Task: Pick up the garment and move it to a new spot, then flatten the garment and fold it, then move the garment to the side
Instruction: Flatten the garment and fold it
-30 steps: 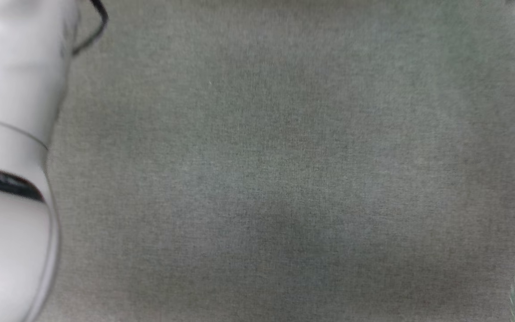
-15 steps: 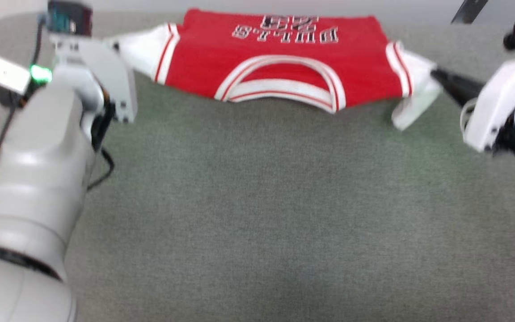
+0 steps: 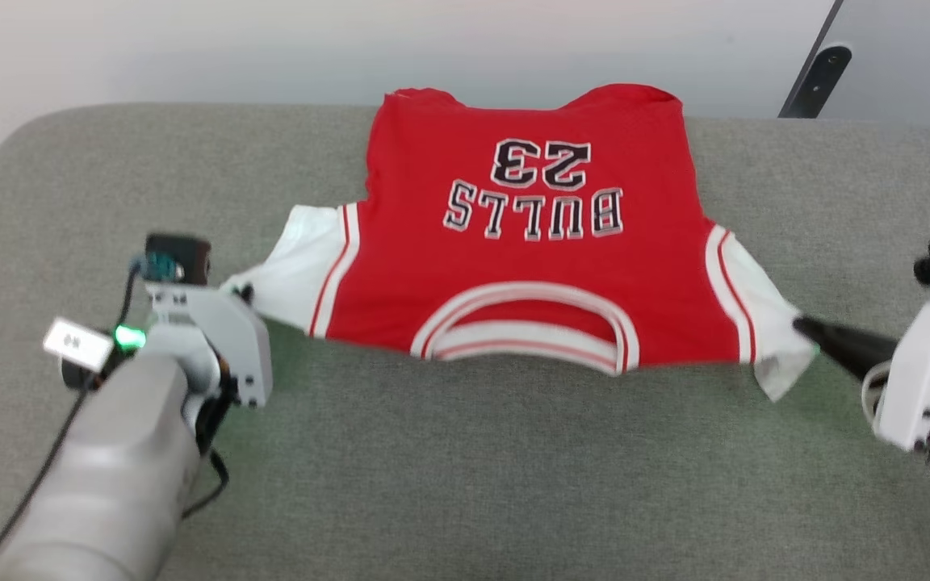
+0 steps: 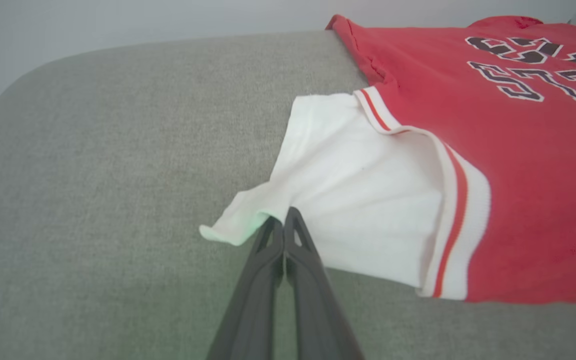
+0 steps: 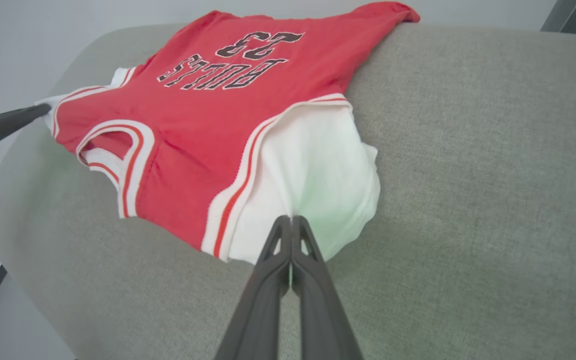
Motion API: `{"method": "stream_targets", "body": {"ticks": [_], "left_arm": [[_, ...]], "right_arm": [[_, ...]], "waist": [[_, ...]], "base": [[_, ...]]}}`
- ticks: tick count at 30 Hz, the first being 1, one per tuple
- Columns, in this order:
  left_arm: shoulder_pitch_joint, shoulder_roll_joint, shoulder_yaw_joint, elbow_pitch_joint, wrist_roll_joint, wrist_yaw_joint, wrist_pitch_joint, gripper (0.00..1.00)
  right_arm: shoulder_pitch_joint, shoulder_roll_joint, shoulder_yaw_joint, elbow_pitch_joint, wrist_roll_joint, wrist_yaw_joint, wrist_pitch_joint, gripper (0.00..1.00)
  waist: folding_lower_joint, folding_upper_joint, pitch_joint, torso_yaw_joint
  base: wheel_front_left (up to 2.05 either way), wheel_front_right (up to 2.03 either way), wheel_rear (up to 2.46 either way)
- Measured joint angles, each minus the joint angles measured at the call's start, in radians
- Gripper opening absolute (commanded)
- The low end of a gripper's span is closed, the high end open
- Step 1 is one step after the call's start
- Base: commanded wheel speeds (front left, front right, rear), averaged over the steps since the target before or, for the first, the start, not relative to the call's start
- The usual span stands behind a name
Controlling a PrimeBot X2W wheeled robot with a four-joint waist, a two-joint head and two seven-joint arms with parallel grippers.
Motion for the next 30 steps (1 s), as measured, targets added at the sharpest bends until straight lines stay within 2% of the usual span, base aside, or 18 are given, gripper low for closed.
{"method": "stream_targets", "body": {"ticks": [5, 10, 16, 23, 26, 30], "left_arm": [[0.109, 0.018, 0.006, -0.083, -0.021, 0.029, -0.003, 0.0], [0.247, 0.041, 0.018, -0.245, -0.051, 0.074, 0.009, 0.0], [0.447, 0.102, 0.042, -0.553, -0.088, 0.211, 0.056, 0.0], [0.664, 0.201, 0.052, -0.982, -0.104, 0.4, 0.154, 0.0], [0.703, 0.239, 0.058, -1.107, -0.102, 0.461, 0.19, 0.0], [0.735, 0.277, 0.06, -1.217, -0.094, 0.519, 0.226, 0.0]], "right_arm": [[0.115, -0.02, -0.017, -0.059, -0.01, 0.001, -0.007, 0.0], [0.221, -0.027, -0.037, -0.109, -0.021, 0.0, 0.004, 0.0], [0.331, -0.027, -0.082, -0.167, -0.035, 0.0, 0.024, 0.0], [0.425, -0.042, -0.158, -0.213, -0.054, 0.0, 0.075, 0.0], [0.44, -0.04, -0.198, -0.219, -0.07, 0.0, 0.097, 0.0], [0.451, -0.033, -0.237, -0.234, -0.086, 0.0, 0.15, 0.0]], "waist": [[0.0, 0.0, -0.007, 0.006], [0.0, 0.0, -0.008, 0.006], [0.0, 0.0, -0.005, 0.002], [0.0, 0.0, 0.01, 0.001], [0.0, 0.0, 0.021, 0.003], [0.0, 0.0001, 0.036, 0.003]], "base": [[0.0, 0.0, 0.0], [0.0, 0.0, 0.0], [0.0, 0.0, 0.0], [0.0, 0.0, 0.0], [0.0, 0.0, 0.0], [0.0, 0.0, 0.0]]}}
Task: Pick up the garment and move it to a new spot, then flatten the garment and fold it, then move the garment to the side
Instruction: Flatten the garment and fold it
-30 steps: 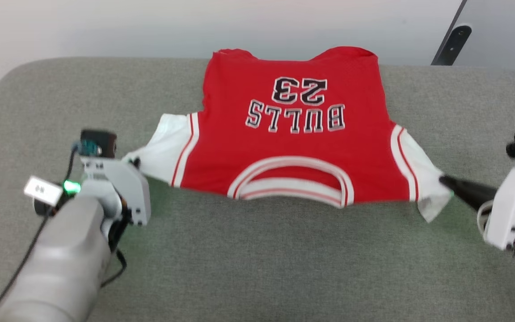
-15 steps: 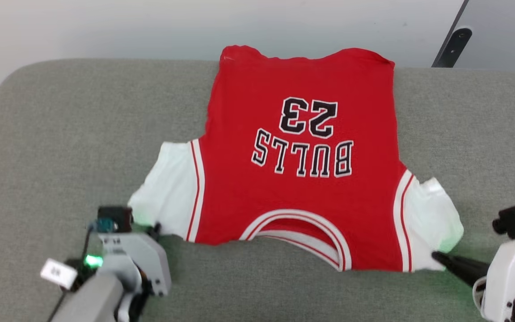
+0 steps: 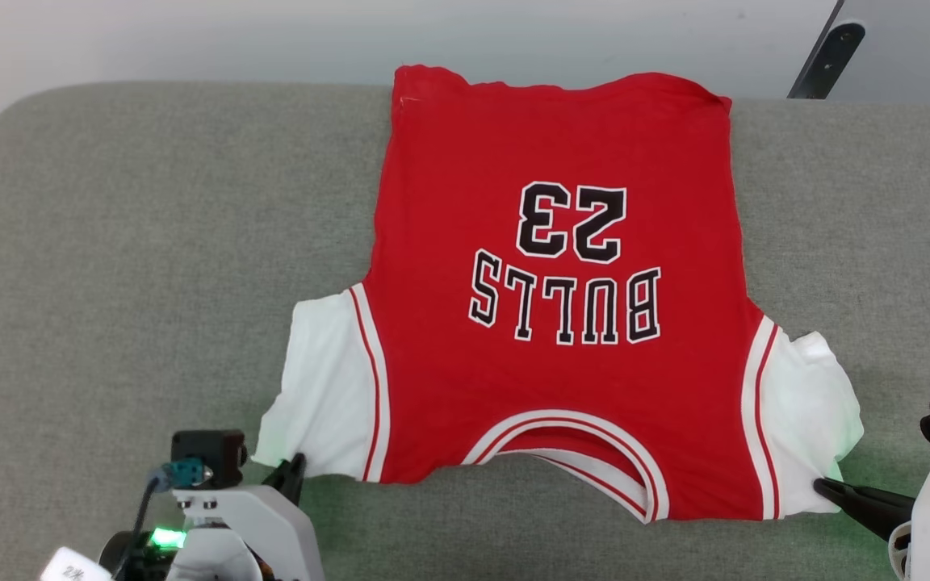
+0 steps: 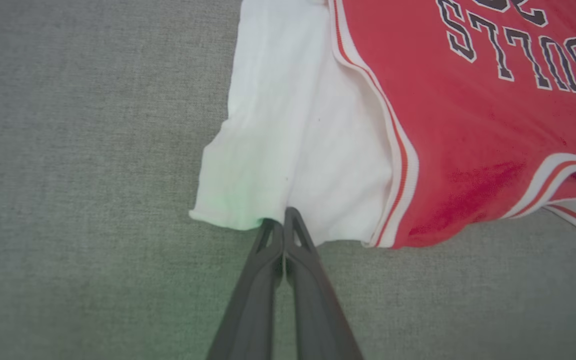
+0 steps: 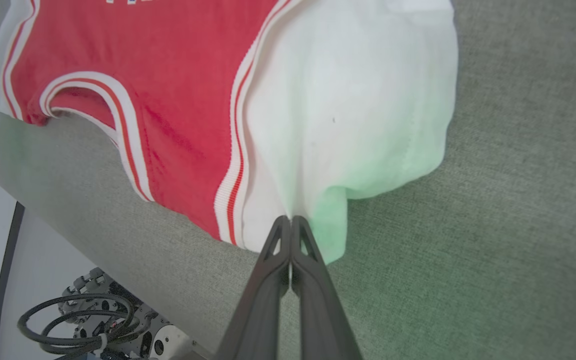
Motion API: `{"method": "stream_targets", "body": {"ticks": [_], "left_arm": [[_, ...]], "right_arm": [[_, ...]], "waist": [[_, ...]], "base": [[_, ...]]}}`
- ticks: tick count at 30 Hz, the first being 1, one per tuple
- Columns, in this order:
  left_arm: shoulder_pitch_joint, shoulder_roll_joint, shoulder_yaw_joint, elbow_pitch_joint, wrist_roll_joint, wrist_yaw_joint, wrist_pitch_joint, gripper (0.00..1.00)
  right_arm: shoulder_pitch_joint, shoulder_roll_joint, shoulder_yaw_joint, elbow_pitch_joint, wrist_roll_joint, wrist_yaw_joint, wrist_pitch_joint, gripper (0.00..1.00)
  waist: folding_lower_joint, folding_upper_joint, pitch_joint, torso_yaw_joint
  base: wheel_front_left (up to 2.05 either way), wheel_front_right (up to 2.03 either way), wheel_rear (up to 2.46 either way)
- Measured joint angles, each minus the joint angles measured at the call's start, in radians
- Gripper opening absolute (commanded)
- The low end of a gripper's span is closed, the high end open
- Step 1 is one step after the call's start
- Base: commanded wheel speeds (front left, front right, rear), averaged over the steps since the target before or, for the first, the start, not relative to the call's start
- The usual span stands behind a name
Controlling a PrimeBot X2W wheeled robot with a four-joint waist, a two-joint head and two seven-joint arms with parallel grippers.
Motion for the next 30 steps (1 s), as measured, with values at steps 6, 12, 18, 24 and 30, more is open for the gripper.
{"method": "stream_targets", "body": {"ticks": [6, 12, 18, 24, 30], "left_arm": [[0.019, 0.013, 0.006, -0.067, 0.003, 0.032, 0.008, 0.0], [0.018, -0.007, 0.002, -0.052, 0.001, 0.02, -0.009, 0.0], [0.012, -0.036, 0.011, -0.015, -0.008, -0.008, -0.056, 0.0], [-0.003, -0.056, 0.018, 0.016, -0.011, -0.025, -0.094, 0.0], [-0.008, -0.07, 0.021, 0.024, -0.011, -0.032, -0.118, 0.0]], "right_arm": [[0.011, 0.044, -0.048, 0.002, -0.065, 0.0, 0.05, 0.0], [-0.005, 0.109, -0.067, 0.033, -0.143, 0.0, 0.084, 0.0], [-0.044, 0.169, -0.066, 0.093, -0.246, 0.0, 0.109, 1.0], [-0.073, 0.186, -0.099, 0.092, -0.302, 0.0, 0.127, 1.0], [-0.061, 0.139, -0.202, -0.074, -0.298, 0.0, 0.089, 1.0]], "waist": [[0.0, 0.0, 0.017, -0.004], [0.0, 0.0, 0.03, -0.013], [0.0, -0.0001, 0.034, -0.025], [0.0, 0.0, 0.03, -0.029], [0.0, 0.0, 0.037, -0.022]], "base": [[0.0, 0.0, 0.0], [0.0, 0.0, 0.0], [0.0, 0.0, 0.0], [0.0, 0.0, 0.0], [0.0, 0.0, 0.0]]}}
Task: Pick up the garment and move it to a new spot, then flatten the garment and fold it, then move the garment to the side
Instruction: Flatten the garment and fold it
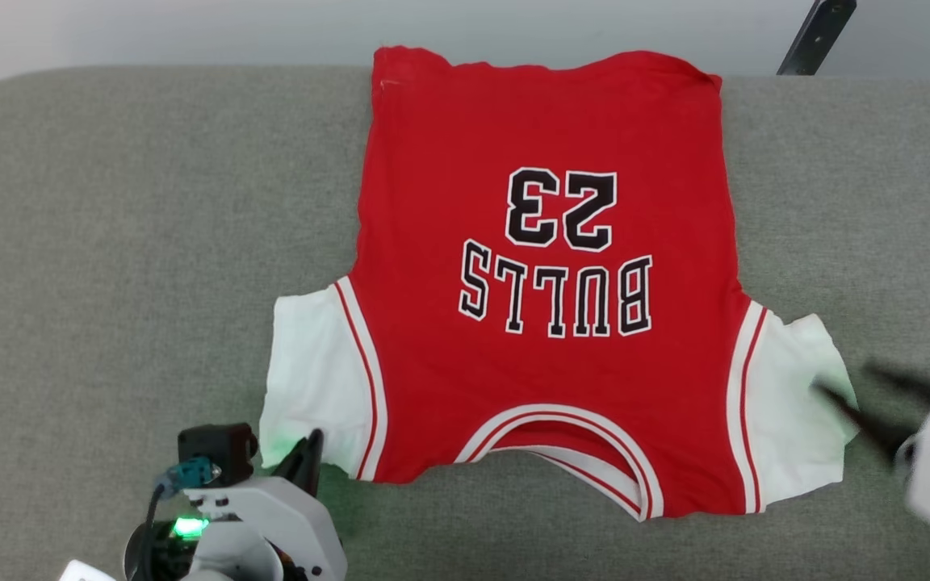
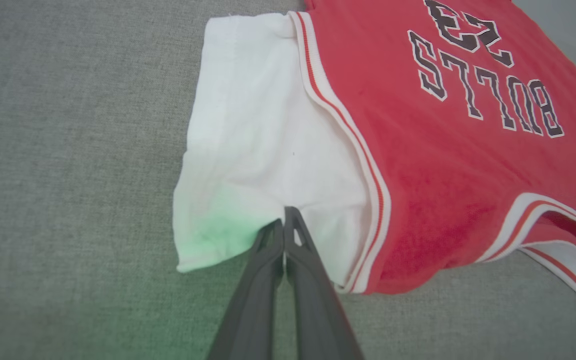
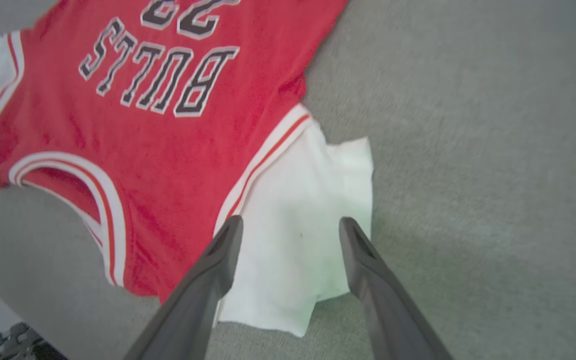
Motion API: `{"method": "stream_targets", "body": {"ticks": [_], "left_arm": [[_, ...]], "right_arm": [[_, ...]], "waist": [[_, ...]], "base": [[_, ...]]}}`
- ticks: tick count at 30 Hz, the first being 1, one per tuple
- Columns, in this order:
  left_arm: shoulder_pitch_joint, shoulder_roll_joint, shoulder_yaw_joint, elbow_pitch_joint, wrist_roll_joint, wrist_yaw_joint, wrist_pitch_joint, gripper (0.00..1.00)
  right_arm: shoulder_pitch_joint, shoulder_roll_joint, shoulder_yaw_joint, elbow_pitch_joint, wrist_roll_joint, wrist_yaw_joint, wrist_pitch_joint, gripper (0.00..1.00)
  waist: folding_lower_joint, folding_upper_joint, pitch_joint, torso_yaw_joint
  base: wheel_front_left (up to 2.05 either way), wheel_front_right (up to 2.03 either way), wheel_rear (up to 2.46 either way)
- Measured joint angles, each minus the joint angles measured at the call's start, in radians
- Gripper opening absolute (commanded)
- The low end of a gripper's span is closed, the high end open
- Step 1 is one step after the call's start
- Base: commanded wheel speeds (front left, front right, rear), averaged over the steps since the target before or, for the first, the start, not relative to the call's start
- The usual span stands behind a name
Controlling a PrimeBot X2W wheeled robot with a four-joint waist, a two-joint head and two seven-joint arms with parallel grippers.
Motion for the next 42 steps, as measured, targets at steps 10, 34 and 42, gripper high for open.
{"method": "stream_targets", "body": {"ticks": [10, 34, 42], "left_arm": [[-0.085, -0.036, -0.025, 0.001, 0.031, -0.031, -0.019, 0.0], [-0.38, -0.288, -0.192, 0.185, 0.1, -0.224, -0.068, 0.0], [-0.399, -0.344, -0.216, 0.22, 0.098, -0.258, -0.094, 0.0]], "right_arm": [[-0.218, 0.038, -0.175, -0.022, -0.172, 0.0, -0.245, 1.0], [-0.969, -0.015, 0.001, 0.783, -0.199, 0.0, 0.112, 1.0], [-1.079, -0.028, -0.058, 1.005, -0.332, 0.0, 0.175, 1.0]], "waist": [[0.0, 0.0, 0.066, 0.033], [0.0, 0.0, 0.286, 0.322], [0.0, 0.0, 0.33, 0.414]], "base": [[0.0, 0.0, 0.0], [0.0, 0.0, 0.0], [0.0, 0.0, 0.0]]}}
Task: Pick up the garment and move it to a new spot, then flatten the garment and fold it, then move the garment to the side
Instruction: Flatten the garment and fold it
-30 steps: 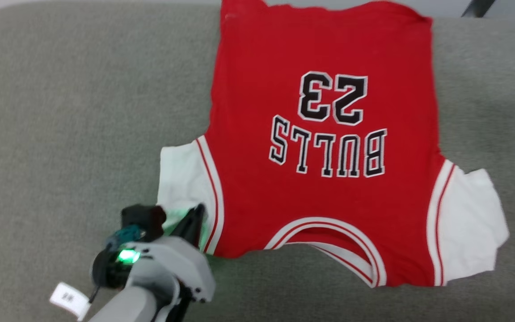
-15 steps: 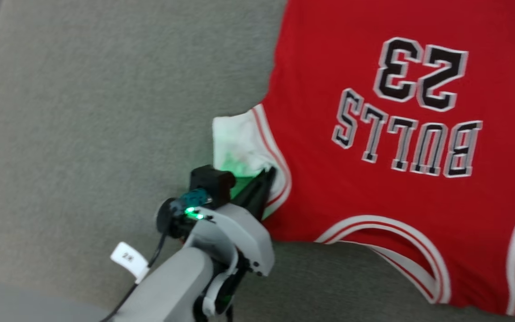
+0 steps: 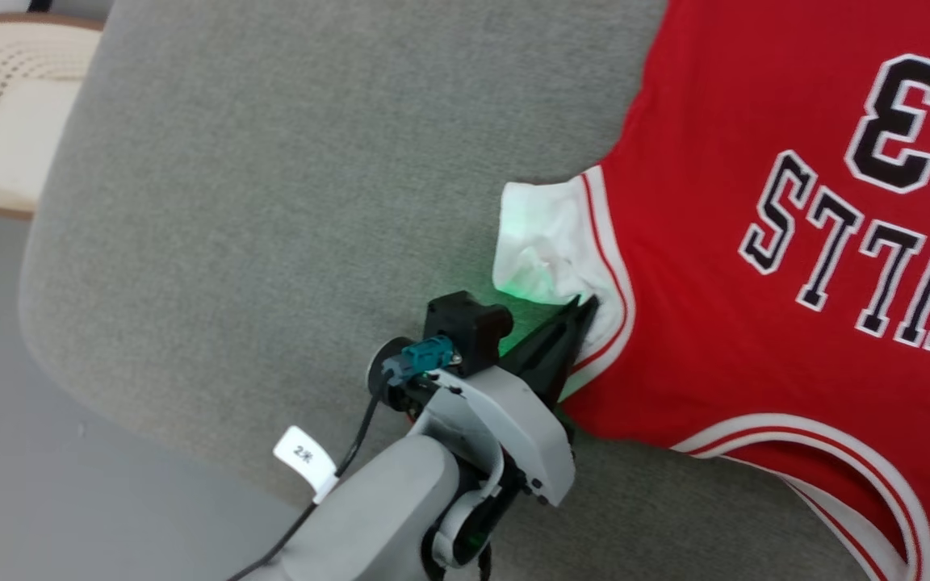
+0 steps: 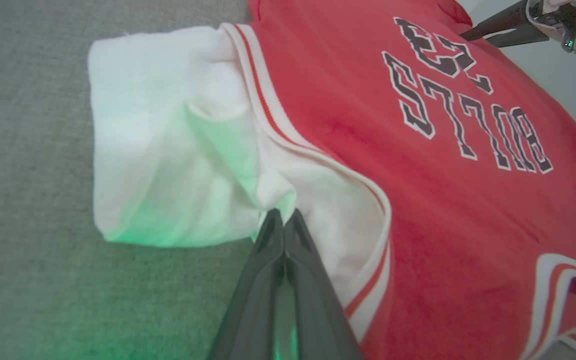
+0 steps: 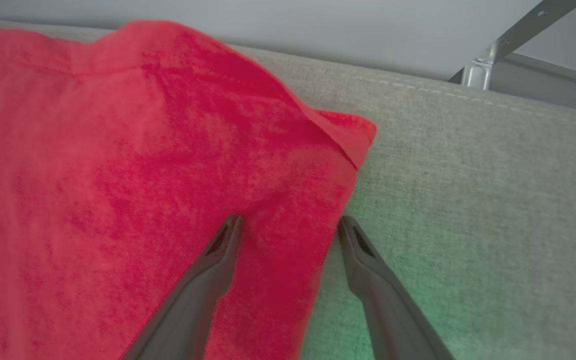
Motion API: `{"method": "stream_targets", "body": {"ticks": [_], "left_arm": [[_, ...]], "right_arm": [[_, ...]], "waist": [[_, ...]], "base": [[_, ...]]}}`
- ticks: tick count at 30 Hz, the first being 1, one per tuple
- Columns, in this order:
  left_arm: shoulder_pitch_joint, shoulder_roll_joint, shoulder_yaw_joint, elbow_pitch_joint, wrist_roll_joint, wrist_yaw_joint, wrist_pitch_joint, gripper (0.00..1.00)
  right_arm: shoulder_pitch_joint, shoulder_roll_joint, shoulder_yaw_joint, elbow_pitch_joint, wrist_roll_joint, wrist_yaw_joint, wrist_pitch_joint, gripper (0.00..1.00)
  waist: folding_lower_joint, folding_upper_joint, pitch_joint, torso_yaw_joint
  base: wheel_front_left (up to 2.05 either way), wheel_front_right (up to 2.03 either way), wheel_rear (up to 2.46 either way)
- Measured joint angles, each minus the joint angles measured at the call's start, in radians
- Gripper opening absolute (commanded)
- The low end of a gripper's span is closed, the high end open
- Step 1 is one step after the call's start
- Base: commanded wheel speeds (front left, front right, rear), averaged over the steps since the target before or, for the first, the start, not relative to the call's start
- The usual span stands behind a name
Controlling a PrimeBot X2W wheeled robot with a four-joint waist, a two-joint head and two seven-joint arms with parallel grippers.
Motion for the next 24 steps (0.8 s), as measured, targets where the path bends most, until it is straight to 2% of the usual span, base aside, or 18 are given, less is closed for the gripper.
{"method": "stream_targets", "body": {"ticks": [5, 7, 8, 16, 21, 24], "left_arm": [[-0.006, -0.023, -0.008, 0.016, -0.008, -0.015, -0.015, 0.0], [-0.007, -0.03, -0.009, 0.021, -0.009, -0.019, -0.02, 0.0], [-0.009, -0.032, -0.01, 0.024, -0.009, -0.02, -0.021, 0.0], [-0.017, -0.033, 0.001, 0.049, -0.018, -0.028, -0.037, 0.0], [-0.03, -0.023, 0.016, 0.07, -0.027, -0.028, -0.043, 0.0], [-0.031, -0.01, 0.028, 0.081, -0.031, -0.028, -0.048, 0.0]], "right_arm": [[-0.047, -0.006, -0.052, 0.086, -0.093, 0.0, -0.034, 1.0], [-0.061, -0.002, -0.08, 0.119, -0.117, 0.001, -0.052, 0.23], [-0.066, 0.002, -0.084, 0.127, -0.132, 0.001, -0.056, 0.0], [-0.099, 0.041, -0.12, 0.165, -0.201, -0.001, -0.122, 0.0], [-0.11, 0.088, -0.115, 0.156, -0.194, -0.004, -0.112, 0.0], [-0.095, 0.12, -0.076, 0.123, -0.169, -0.004, -0.091, 0.0]], "waist": [[0.0, 0.0, 0.022, 0.039], [0.0, 0.0, 0.03, 0.049], [0.0, 0.0, 0.033, 0.052], [0.0, 0.0, 0.038, 0.038], [0.0, 0.0, 0.028, 0.009], [0.0, 0.0, 0.016, -0.015]], "base": [[0.0, 0.0, 0.0], [0.0, 0.0, 0.0], [0.0, 0.0, 0.0], [0.0, 0.0, 0.0], [0.0, 0.0, 0.0], [0.0, 0.0, 0.0]]}}
